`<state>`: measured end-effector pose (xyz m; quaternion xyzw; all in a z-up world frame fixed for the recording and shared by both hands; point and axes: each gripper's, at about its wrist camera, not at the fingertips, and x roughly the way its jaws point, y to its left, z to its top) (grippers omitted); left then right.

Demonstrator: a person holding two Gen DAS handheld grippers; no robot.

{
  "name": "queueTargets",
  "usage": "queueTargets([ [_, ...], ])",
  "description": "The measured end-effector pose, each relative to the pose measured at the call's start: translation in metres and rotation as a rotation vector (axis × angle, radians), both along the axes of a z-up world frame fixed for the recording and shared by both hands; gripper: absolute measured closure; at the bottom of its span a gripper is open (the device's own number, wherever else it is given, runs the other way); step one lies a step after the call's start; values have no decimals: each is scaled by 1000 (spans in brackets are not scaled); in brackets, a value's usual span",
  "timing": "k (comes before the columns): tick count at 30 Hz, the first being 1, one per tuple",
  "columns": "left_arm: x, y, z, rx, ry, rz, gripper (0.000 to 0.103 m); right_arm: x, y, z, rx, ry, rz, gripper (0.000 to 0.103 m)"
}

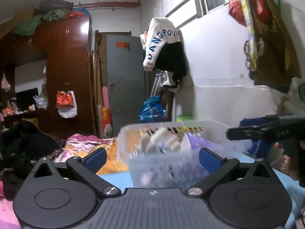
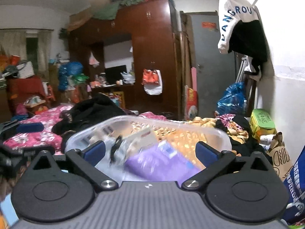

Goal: Organize objects
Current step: 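Grasp the orange-capped bottle with the right tool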

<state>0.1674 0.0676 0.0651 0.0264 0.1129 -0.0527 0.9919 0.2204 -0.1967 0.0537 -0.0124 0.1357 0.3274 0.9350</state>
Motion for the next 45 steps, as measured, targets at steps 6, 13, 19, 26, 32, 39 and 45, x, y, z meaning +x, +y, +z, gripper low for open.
queueTargets([
  [6, -55, 12, -33, -29, -12, 7, 0, -44, -38, -44, 47, 48, 26, 0],
  [13, -105, 8, -84, -35, -6, -25, 0, -68, -46, -87, 113, 101, 30, 0],
  [19, -106, -1, -109, -28, 9, -97, 0, -63, -28, -91, 60, 64, 25, 2],
  [26, -106, -12, -129, -5, 42, -167, 2, -63, -12, -101, -14, 29, 33, 25],
  [32, -98, -12, -137, -31, 67, -169, 18, -69, -11, -112, -46, 13, 12, 38],
  [39, -99, -15, -139, -51, 63, -177, 44, -75, -14, -120, -34, 27, 20, 58],
  [45, -104, -16, -131, -60, 20, -151, 45, -77, -30, -115, -4, 11, 10, 58],
])
